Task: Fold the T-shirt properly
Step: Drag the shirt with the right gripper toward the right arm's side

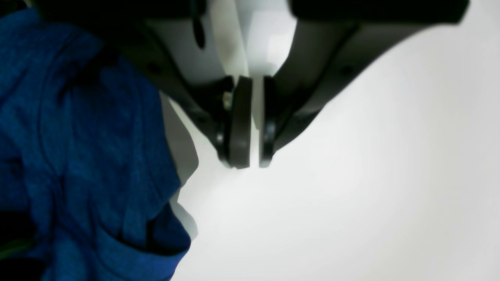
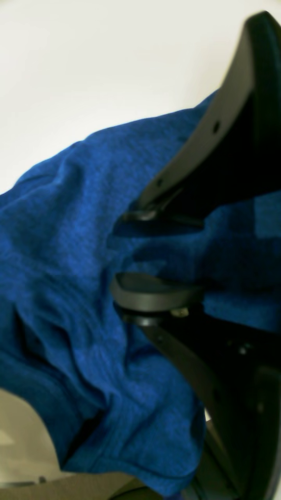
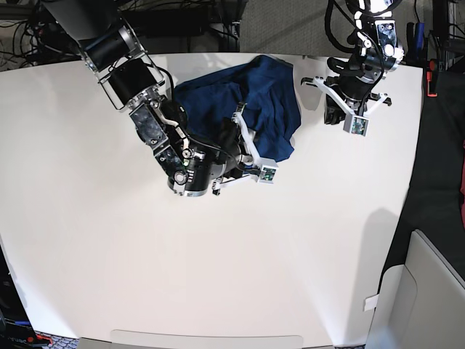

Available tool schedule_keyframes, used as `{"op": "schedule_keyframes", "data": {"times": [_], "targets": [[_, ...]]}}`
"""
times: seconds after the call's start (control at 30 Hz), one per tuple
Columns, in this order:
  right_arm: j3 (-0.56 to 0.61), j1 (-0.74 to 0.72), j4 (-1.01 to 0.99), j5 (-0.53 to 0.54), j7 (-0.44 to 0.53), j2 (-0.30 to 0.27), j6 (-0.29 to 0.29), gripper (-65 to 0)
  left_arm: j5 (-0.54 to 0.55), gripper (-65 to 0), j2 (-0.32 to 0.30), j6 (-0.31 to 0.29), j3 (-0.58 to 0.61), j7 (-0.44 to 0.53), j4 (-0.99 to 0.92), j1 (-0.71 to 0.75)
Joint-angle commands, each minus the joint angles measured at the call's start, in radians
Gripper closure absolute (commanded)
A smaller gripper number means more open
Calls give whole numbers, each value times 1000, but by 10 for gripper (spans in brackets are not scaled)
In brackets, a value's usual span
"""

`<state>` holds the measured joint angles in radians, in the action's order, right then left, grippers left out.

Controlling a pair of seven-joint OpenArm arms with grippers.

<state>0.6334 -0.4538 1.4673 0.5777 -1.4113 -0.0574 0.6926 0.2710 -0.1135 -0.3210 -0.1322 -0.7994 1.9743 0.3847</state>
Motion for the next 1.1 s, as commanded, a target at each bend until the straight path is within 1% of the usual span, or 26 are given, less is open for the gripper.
{"op": "schedule_keyframes", "data": {"times": [0.0, 0.1, 0.2, 0.3, 0.4, 0.5, 0.6, 0.67, 0.77, 0.87, 0.93, 1.03, 1.07], "targets": [[-4, -23, 14, 21, 15, 27, 6, -177, 4, -35, -5, 1, -5, 25, 21, -5], [-2, -23, 14, 20, 15, 57, 6, -177, 4, -35, -7, 1, -7, 25, 23, -6], [19, -29, -32, 5, 15, 67, 6, -177, 4, -35, -7, 1, -7, 25, 30, -6], [67, -33, -103, -65, 15, 86, 6, -177, 4, -35, -7, 1, -28, 25, 30, -6], [102, -33, -150, -118, 51, 93, 6, -177, 4, -35, -4, 1, -83, 25, 30, -11], [104, -33, -196, -150, 86, 95, 6, -177, 6, -35, -4, 1, -122, 24, 30, -13], [102, -41, -224, -186, 157, 90, 6, -177, 6, -35, -4, 1, -128, 24, 35, -13], [93, -56, -250, -207, 183, 83, 6, -177, 6, -35, -4, 1, -129, 24, 35, -11], [12, -58, -273, -212, 194, 80, 6, -177, 6, -35, -4, 0, -136, 24, 35, -8], [-100, -61, -276, -213, 194, 75, 6, -177, 6, -35, -4, 0, -142, 24, 35, -6], [-152, -63, -271, -213, 194, 54, 6, -177, 6, -35, -4, 0, -142, 25, 35, -6], [-225, -70, -268, -213, 194, 40, 6, -177, 6, -35, -4, 0, -142, 25, 35, -6], [-251, -70, -268, -213, 194, 24, 6, -177, 6, -35, -4, 0, -142, 25, 35, -6]]}}
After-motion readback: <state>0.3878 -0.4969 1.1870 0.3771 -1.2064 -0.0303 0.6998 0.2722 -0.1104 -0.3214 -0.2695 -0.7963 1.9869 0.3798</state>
